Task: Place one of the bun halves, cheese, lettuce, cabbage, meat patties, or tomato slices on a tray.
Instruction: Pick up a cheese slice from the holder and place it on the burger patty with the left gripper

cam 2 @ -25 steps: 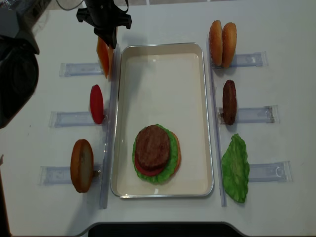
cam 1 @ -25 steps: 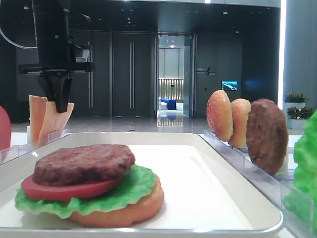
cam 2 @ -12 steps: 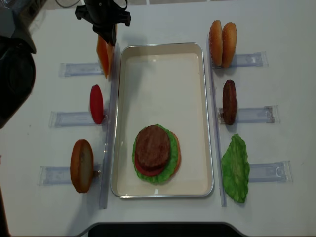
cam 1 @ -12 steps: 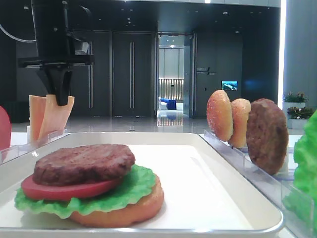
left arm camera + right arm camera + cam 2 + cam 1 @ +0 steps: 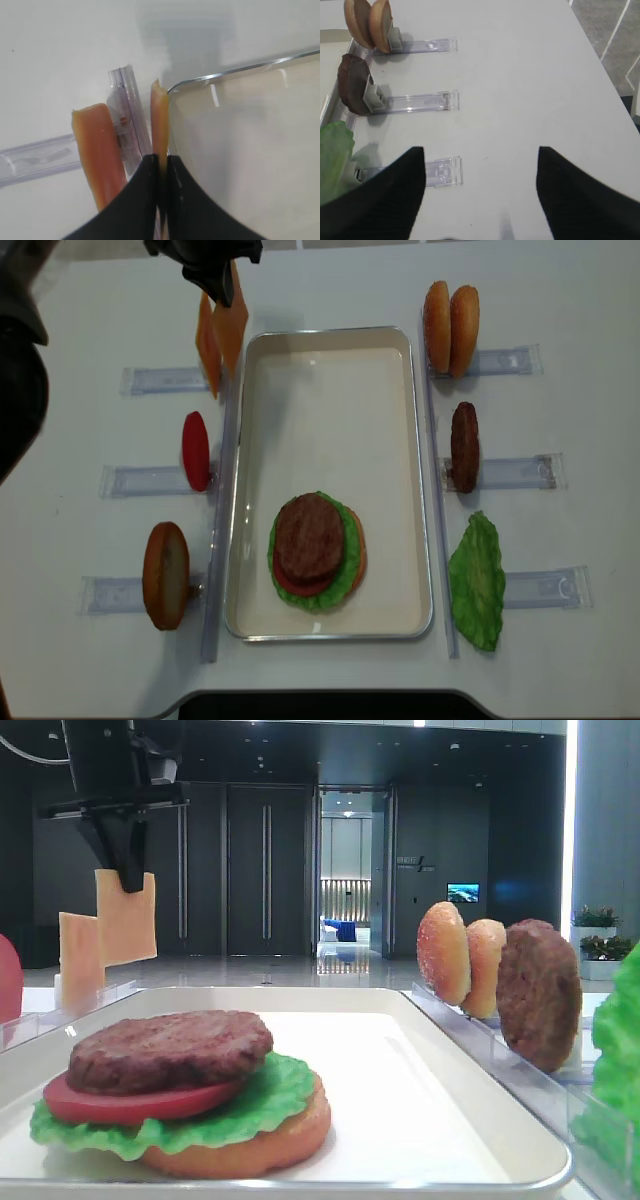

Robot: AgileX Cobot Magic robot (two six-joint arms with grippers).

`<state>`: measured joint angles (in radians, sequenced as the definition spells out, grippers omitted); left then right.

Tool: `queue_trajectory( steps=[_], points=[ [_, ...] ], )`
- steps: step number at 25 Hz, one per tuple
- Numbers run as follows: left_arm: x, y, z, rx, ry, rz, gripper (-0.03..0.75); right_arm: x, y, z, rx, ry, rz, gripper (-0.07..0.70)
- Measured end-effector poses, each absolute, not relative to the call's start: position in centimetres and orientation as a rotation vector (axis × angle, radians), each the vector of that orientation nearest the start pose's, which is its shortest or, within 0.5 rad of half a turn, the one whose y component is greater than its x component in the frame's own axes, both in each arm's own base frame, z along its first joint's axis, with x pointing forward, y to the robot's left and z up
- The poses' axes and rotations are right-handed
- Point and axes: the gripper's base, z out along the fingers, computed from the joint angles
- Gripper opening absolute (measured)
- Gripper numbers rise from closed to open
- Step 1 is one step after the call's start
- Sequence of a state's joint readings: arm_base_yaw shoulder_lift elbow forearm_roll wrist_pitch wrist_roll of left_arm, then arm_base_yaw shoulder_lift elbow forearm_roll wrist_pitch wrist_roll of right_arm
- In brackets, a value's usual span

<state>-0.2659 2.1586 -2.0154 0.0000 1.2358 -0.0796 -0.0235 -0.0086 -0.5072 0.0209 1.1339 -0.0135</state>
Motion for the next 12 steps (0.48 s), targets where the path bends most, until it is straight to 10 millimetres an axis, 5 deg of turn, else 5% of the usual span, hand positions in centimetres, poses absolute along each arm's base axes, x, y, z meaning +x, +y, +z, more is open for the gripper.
queue_trajectory(
  steps=[12],
  points=[
    [41.2,-11.6,28.6,0.260,2.856,-0.121,0.022,-1.0,0.2,27.3,0.008,2.102,0.003,0.455]
  ],
)
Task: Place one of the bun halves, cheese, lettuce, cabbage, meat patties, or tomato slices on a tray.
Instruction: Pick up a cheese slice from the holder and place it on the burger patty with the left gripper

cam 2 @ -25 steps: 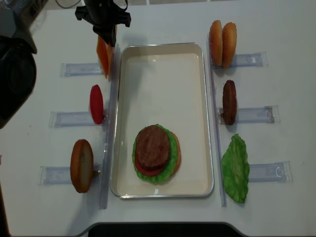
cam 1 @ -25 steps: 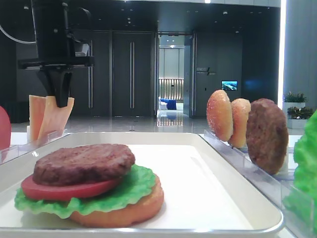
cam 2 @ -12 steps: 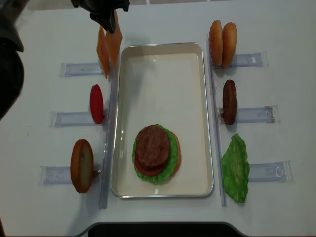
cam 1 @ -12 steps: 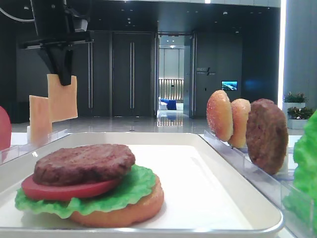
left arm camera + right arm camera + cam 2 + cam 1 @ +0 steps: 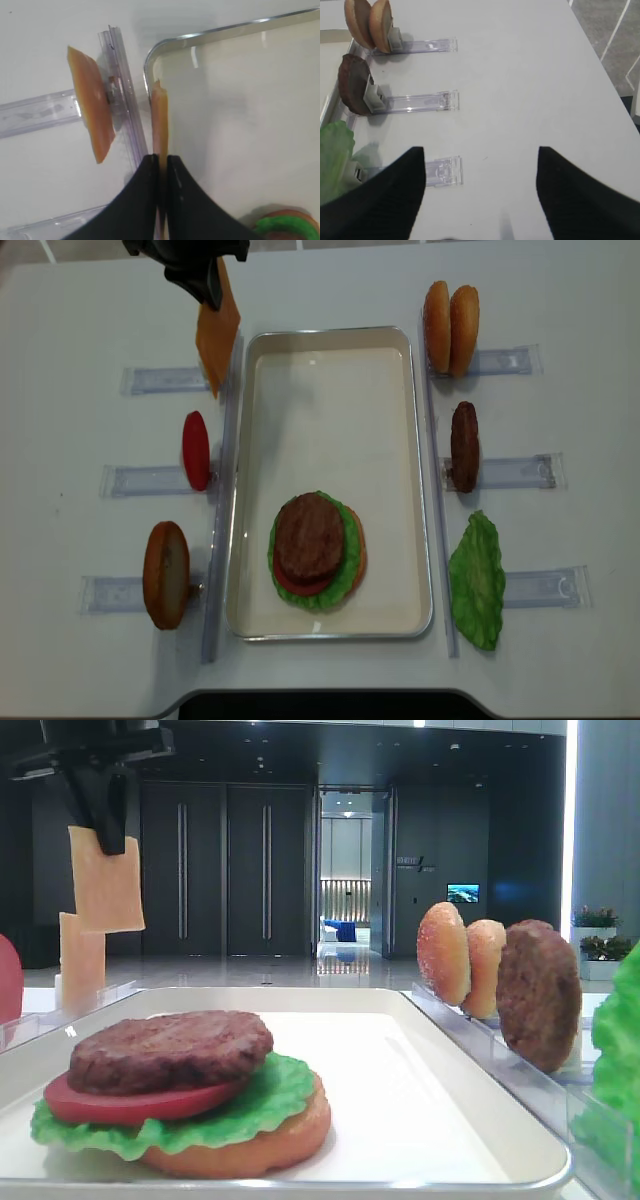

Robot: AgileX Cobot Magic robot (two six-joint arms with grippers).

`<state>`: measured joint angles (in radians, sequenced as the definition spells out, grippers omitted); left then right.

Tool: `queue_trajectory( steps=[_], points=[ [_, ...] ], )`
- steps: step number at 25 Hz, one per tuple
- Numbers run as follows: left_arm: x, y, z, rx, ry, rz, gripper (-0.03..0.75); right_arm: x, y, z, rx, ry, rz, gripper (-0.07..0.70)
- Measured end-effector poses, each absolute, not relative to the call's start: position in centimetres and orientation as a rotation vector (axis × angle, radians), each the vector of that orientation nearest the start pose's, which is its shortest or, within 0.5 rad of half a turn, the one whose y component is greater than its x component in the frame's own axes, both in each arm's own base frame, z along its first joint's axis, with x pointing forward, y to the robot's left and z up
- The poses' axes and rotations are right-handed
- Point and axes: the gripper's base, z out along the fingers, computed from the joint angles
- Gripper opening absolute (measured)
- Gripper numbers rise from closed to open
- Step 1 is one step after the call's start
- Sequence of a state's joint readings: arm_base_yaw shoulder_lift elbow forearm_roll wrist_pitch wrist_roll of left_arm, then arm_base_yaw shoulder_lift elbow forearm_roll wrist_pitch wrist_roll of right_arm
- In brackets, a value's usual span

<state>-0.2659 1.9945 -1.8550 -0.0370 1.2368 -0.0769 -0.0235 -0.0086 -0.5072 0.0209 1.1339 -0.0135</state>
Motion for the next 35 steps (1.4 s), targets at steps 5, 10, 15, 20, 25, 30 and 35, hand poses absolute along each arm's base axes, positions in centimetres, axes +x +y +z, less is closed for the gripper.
queue_trajectory(
  steps=[5,10,15,20,25,30,35],
  points=[
    [40.0,-12.0,30.9,0.219,2.818,-0.258,0.022,-1.0,0.2,27.3,0.008,2.102,0.003,0.455],
    [39.1,-12.9,32.3,0.205,2.794,-0.443,0.022,-1.0,0.2,27.3,0.008,2.102,0.003,0.455],
    [37.9,-13.6,33.8,0.231,2.754,-0.615,0.022,-1.0,0.2,27.3,0.008,2.102,0.003,0.455],
    [35.9,-14.0,34.0,0.299,2.745,-0.755,0.022,-1.0,0.2,27.3,0.008,2.102,0.003,0.455],
    [34.9,-14.4,32.3,0.352,2.781,-0.847,0.022,-1.0,0.2,27.3,0.008,2.102,0.003,0.455],
    [34.3,-14.7,30.7,0.399,2.800,-0.945,0.022,-1.0,0.2,27.3,0.008,2.102,0.003,0.455],
    [33.5,-15.3,29.2,0.477,2.769,-1.087,0.022,-1.0,0.2,27.3,0.008,2.102,0.003,0.455]
  ],
)
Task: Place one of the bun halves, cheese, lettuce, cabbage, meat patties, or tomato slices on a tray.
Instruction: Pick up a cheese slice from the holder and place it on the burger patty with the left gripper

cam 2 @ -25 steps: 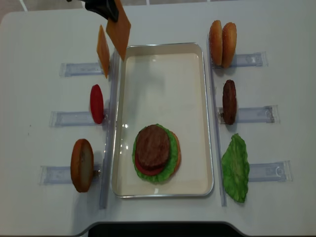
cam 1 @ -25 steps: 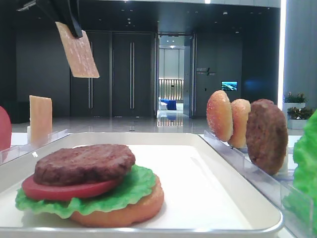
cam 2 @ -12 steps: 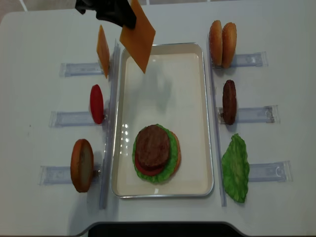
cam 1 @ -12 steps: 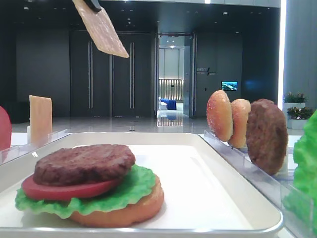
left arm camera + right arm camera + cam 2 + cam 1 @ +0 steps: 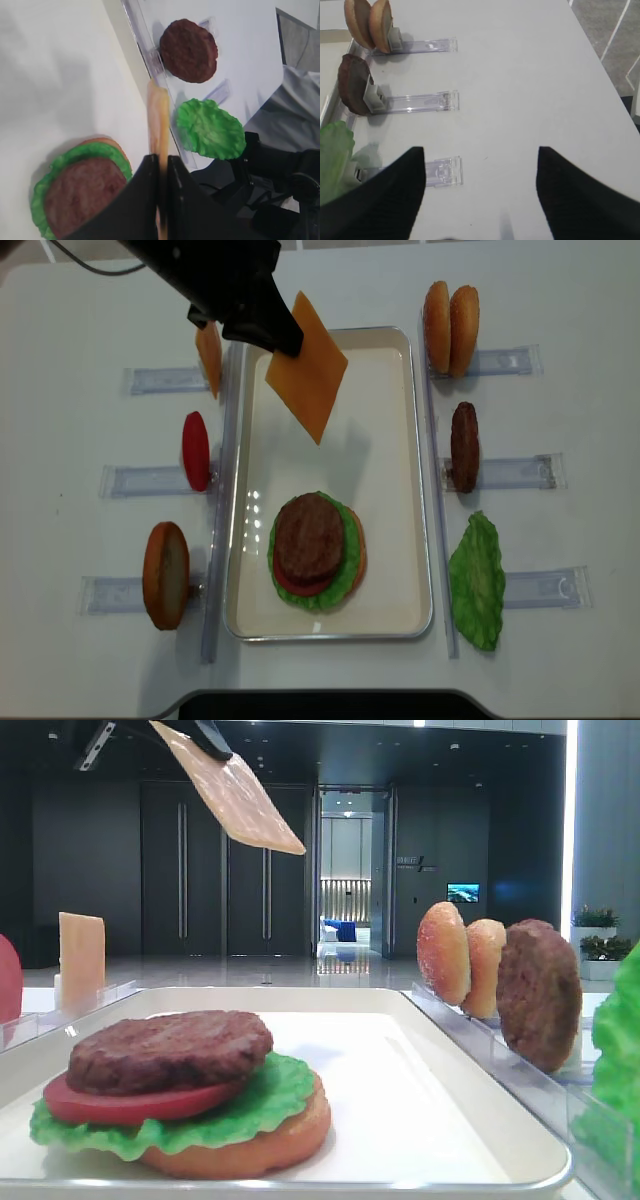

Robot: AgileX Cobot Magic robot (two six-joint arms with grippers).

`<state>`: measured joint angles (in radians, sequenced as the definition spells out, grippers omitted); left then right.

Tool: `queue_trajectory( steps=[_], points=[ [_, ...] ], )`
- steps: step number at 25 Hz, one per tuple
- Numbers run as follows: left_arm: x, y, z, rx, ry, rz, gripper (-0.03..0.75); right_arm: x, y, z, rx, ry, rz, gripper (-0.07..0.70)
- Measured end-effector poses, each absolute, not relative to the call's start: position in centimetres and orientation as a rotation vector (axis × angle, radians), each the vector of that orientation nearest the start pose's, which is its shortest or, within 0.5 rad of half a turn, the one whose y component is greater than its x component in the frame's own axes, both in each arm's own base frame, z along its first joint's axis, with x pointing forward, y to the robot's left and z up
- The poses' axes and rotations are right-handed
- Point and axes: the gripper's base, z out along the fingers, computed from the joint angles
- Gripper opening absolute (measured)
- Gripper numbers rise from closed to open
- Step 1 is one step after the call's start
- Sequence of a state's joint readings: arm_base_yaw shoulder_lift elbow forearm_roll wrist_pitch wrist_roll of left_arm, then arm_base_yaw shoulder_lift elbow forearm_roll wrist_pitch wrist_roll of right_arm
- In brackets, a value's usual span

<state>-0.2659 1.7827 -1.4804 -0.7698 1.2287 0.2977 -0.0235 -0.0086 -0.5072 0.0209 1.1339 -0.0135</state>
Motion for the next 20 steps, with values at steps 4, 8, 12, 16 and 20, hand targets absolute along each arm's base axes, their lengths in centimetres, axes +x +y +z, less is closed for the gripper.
queue_trajectory(
  steps=[4,8,12,16,20],
  points=[
    [32.9,-15.3,27.6,0.552,2.764,-1.114,0.022,-1.0,0.2,27.3,0.008,2.102,0.003,0.455],
    [32.0,-15.1,26.1,0.634,2.767,-1.127,0.022,-1.0,0.2,27.3,0.008,2.102,0.003,0.455],
    [30.7,-15.2,25.3,0.715,2.761,-1.134,0.021,-1.0,0.2,27.3,0.008,2.102,0.003,0.455],
    [29.5,-15.5,24.5,0.761,2.756,-1.181,0.021,-1.0,0.2,27.3,0.008,2.102,0.003,0.455],
    [28.6,-15.6,23.1,0.782,2.756,-1.239,0.021,-1.0,0.2,27.3,0.008,2.102,0.003,0.455]
  ],
)
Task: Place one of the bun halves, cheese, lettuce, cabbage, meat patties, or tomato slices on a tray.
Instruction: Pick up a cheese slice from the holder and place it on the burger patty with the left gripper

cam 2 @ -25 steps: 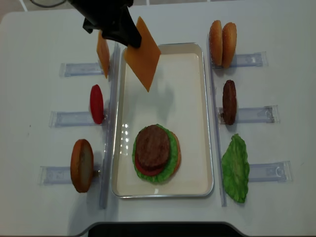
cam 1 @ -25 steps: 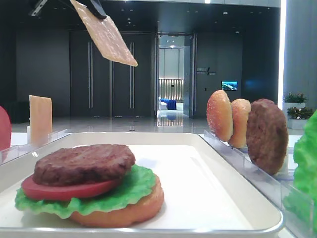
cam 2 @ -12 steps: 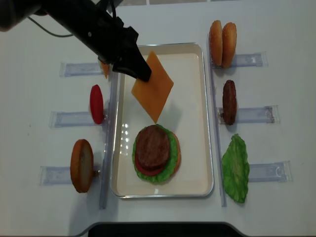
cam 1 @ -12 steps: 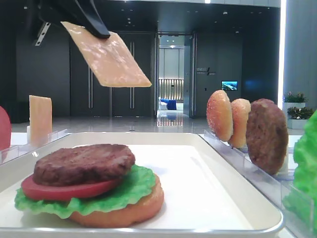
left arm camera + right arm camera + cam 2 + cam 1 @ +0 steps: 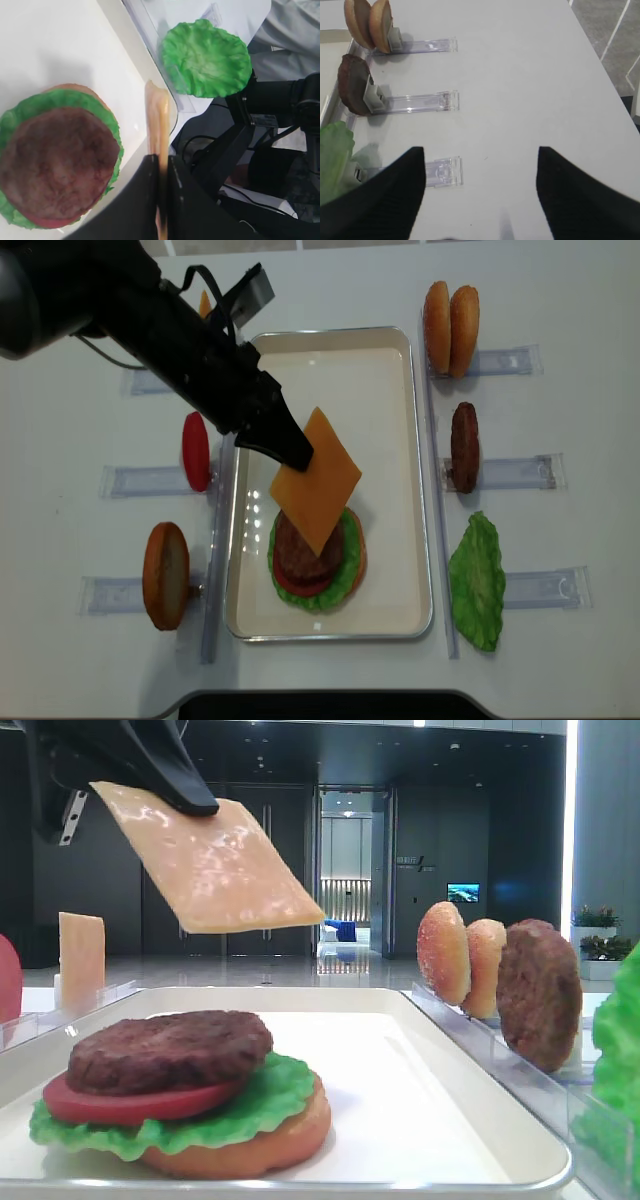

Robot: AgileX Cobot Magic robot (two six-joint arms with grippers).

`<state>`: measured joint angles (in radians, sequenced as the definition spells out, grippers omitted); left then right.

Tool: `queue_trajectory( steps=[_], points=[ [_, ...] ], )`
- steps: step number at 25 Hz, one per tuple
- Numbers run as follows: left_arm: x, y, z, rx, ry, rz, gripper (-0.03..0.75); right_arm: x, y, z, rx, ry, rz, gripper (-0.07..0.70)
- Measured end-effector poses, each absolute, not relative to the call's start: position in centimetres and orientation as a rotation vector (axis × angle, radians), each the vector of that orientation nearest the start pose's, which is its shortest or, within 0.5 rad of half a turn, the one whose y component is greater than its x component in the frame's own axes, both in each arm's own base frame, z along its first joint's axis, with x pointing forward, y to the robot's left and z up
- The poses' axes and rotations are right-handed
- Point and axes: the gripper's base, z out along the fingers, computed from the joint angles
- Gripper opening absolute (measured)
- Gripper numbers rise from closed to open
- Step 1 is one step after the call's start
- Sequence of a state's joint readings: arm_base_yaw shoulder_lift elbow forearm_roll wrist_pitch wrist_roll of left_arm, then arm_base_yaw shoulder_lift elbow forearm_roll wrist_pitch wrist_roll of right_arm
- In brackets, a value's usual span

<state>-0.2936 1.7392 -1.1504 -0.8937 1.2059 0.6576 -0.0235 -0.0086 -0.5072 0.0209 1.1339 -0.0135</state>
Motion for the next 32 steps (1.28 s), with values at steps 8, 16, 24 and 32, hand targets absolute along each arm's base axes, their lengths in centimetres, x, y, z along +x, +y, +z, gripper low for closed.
queue_trajectory(
  steps=[8,16,24,32],
  points=[
    [27.8,-15.6,22.0,0.797,2.749,-1.279,0.021,-1.0,0.2,27.3,0.007,2.102,0.002,0.455],
    [28.2,-16.0,20.3,0.779,2.778,-1.321,0.021,-1.0,0.2,27.3,0.007,2.102,0.002,0.455],
    [28.3,-15.9,19.2,0.800,2.822,-1.294,0.021,-1.0,0.2,27.3,0.007,2.102,0.002,0.455],
    [28.4,-15.7,18.2,0.822,2.861,-1.269,0.021,-1.0,0.2,27.3,0.007,2.102,0.002,0.455]
  ],
)
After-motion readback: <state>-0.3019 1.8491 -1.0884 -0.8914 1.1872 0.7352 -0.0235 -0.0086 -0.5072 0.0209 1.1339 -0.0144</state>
